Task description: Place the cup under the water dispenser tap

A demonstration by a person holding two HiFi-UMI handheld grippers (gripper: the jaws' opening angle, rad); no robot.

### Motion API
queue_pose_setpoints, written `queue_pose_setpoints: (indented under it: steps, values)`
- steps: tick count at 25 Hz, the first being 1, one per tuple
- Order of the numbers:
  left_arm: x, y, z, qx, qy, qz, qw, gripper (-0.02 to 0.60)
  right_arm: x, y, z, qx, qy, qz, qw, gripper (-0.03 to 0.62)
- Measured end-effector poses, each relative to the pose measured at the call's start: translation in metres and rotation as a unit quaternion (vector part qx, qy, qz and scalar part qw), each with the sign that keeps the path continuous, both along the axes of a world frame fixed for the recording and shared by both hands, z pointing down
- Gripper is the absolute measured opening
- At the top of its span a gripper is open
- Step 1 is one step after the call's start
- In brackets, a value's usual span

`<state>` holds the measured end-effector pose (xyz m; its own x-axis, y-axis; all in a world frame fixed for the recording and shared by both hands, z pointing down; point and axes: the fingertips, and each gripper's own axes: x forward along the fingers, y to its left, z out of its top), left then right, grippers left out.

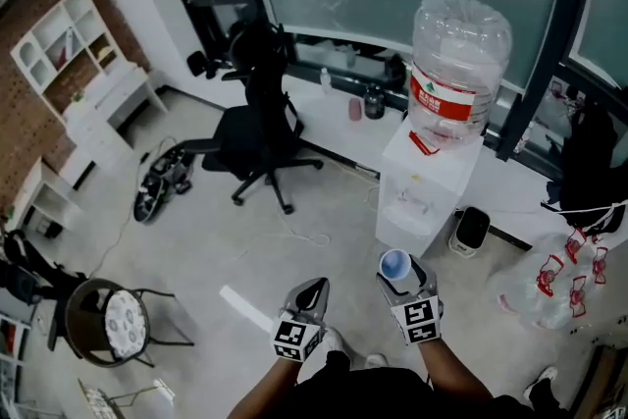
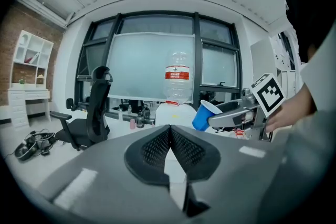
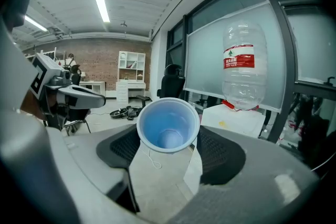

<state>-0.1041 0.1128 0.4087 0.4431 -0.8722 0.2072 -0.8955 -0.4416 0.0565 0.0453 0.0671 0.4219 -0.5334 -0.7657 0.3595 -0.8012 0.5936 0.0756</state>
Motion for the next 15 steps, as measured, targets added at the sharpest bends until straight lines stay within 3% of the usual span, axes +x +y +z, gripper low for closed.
queue_pose_setpoints:
  steps: [8,15]
  values:
    - [-0.026,-0.071,-0.014,0.024,-0.021,0.039,0.9987,0.017,-0.016,-0.046,-0.005,0.003,0.010,0.046,0.999,0.336]
    - [-0.035,-0.098,-0.004,0.020,-0.018,0.070,0.9972,0.017,-0.020,-0.069,0.006,-0.011,0.014,0.088,0.996,0.336]
